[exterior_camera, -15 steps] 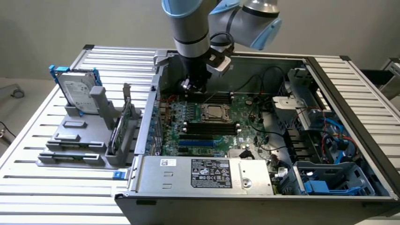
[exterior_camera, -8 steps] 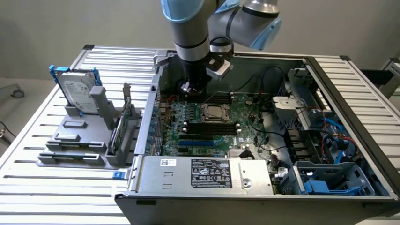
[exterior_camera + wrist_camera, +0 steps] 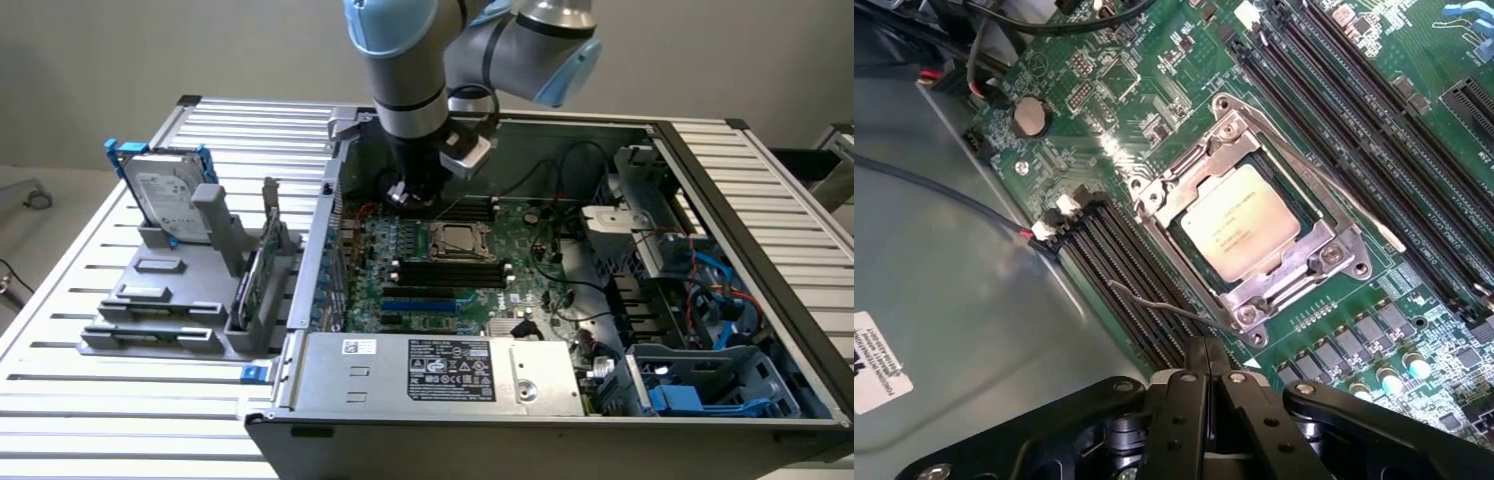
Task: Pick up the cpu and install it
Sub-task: 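Install the first cpu locking lever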
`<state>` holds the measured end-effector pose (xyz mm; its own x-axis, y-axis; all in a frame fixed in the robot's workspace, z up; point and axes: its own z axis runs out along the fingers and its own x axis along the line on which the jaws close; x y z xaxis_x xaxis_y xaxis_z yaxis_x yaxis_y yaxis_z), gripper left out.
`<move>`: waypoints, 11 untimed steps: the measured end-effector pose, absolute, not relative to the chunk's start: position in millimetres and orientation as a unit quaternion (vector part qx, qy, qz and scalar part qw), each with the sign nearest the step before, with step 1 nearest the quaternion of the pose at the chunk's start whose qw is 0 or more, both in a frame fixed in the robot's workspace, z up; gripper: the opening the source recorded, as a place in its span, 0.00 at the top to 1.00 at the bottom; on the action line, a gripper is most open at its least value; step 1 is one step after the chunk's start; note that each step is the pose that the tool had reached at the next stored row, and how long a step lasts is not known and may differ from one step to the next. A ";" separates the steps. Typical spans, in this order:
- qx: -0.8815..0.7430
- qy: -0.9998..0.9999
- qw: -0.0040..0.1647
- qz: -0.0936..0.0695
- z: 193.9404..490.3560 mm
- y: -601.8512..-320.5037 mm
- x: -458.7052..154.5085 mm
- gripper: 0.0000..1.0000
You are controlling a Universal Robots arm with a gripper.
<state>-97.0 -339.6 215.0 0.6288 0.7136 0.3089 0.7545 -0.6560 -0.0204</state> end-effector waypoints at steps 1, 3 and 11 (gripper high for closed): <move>-0.900 -0.408 0.073 -0.138 214.1 -339.6 -96.7 0.89; -0.900 -0.407 0.071 -0.137 212.3 -339.5 -96.3 0.89; -0.902 -0.406 0.068 -0.134 207.8 -336.3 -95.0 0.89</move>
<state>-95.0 -336.3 207.8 0.6348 0.7133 0.2972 0.7497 -0.6616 -0.0134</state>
